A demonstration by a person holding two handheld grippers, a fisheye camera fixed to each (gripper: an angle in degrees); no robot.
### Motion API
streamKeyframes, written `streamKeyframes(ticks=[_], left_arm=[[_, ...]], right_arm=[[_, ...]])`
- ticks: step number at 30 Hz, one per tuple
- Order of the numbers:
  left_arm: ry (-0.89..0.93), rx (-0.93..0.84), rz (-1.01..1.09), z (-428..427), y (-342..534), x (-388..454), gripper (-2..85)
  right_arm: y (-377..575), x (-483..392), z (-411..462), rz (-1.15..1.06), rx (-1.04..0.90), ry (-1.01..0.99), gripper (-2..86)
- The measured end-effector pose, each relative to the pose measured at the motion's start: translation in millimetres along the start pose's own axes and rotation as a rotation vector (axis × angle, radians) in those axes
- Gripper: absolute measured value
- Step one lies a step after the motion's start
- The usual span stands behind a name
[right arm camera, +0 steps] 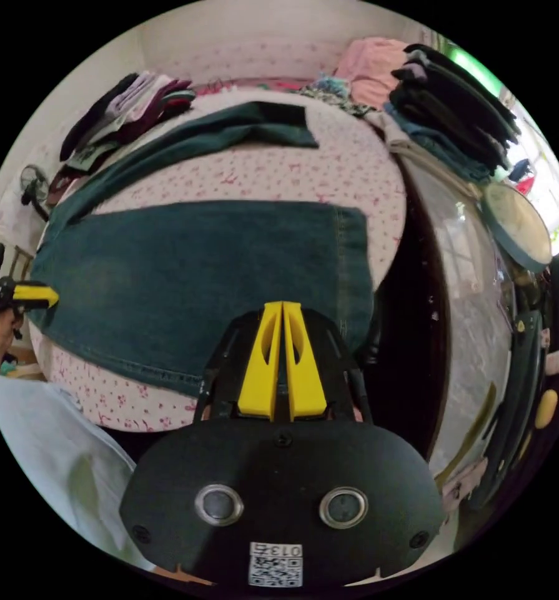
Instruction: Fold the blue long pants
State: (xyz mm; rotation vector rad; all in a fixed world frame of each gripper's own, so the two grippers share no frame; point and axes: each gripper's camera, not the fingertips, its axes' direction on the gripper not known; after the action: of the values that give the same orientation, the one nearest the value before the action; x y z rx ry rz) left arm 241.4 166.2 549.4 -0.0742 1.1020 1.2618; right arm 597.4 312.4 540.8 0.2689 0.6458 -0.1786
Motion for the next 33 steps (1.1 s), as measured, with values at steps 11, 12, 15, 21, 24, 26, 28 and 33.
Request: streamKeyframes(ticks=[11, 12, 15, 21, 24, 26, 28, 33], left_arm=[[-0.345, 0.135, 0.027, -1, -102, -35, 7.5], [-0.394, 0.128, 0.059, 3, -119, -36, 8.1], [-0.429, 0.107, 0.113, 13, -156, -40, 10.5], [-0.349, 0.002, 0.191, 33, -199, -53, 8.3], [-0.374, -0.034, 0.194, 36, -212, -60, 2.9], [-0.369, -0.063, 0.221, 35, -218, -63, 1.9], [-0.360, -0.035, 0.227, 19, -220, -68, 1.3], [-0.328, 0.111, 0.179, -34, -204, -75, 1.0]], right_arm=[[-181, 31, 36, 0.023, 0.191, 0.006, 6.0], [-195, 33, 41, 0.031, 0.195, -0.001, 6.3], [-261, 55, 71, 0.109, 0.173, -0.069, 8.5], [-342, 85, 135, 0.206, 0.018, -0.165, 10.9], [-365, 74, 150, 0.175, -0.032, -0.110, 8.3], [-380, 69, 155, 0.132, -0.067, -0.084, 5.5], [-388, 69, 146, 0.087, -0.040, -0.085, 4.3], [-377, 74, 71, -0.010, 0.163, -0.071, 3.1]])
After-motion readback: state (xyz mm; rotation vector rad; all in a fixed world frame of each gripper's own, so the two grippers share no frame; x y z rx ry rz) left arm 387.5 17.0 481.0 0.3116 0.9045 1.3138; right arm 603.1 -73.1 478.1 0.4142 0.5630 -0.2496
